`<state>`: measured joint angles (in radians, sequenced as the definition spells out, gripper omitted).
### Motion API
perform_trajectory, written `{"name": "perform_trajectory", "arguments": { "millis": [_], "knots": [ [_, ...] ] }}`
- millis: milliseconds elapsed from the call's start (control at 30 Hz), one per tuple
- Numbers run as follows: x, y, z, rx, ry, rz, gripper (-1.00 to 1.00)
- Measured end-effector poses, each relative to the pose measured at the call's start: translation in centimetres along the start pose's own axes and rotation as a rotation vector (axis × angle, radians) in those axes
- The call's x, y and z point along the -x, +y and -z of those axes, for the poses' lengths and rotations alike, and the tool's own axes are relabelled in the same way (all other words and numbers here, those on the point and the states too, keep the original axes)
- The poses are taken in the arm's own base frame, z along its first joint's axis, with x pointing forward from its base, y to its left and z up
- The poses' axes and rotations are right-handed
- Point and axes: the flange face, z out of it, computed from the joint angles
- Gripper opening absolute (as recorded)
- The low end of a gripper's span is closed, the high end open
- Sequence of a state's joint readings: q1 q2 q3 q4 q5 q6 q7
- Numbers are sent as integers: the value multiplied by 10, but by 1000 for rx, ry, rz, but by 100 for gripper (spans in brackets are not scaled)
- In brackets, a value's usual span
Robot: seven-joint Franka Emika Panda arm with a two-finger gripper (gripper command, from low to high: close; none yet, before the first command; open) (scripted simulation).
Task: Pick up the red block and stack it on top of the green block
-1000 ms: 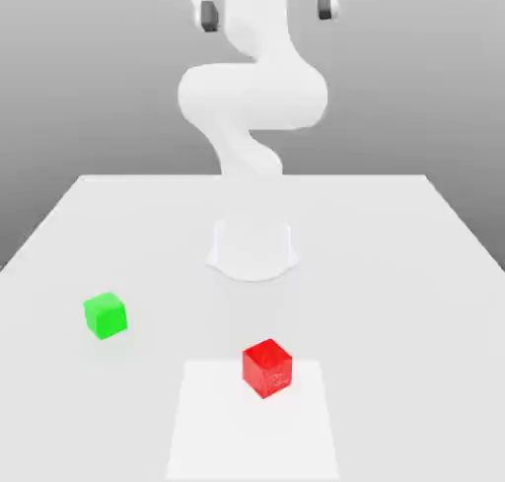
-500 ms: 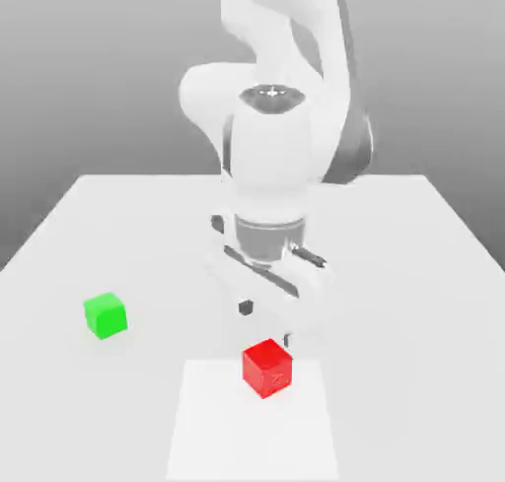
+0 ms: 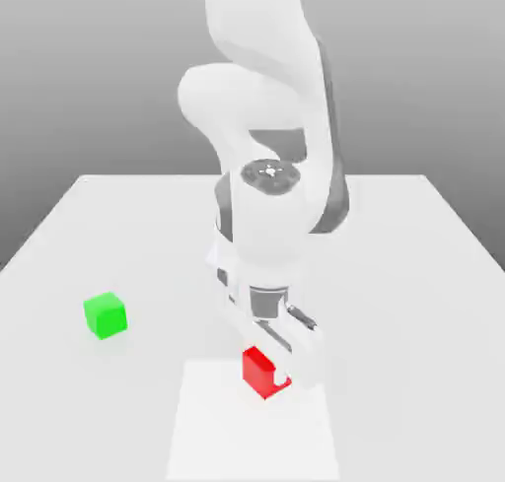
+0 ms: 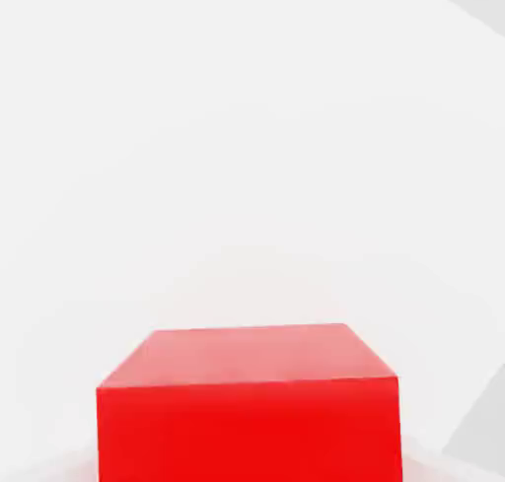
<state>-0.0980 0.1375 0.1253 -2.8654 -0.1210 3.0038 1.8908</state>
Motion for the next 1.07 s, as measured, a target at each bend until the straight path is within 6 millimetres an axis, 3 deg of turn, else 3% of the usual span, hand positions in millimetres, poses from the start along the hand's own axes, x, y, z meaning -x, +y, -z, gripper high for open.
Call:
{"name": "perform_trajectory", "arguments": {
  "millis": [167, 200, 333, 433, 533, 667, 767, 967, 1000, 1067],
  "knots": [
    [1, 1, 41, 0, 2, 5, -100],
    [-10, 0, 47, 0, 4, -31, -100],
    [-83, -1, 61, -2, 15, -271, -100],
    [-144, 10, 70, -2, 20, -484, -100],
    [-201, 32, 77, -2, 19, -699, -100],
    [-266, 77, 86, 0, 8, -985, -100],
    [-283, 91, 74, 0, 1, -1068, -100],
    [-284, 93, 27, 0, 0, -1077, -100],
    [-285, 94, 23, 0, 1, -1080, 100],
    [-285, 94, 23, 0, 1, -1078, 100]
  ]
}}
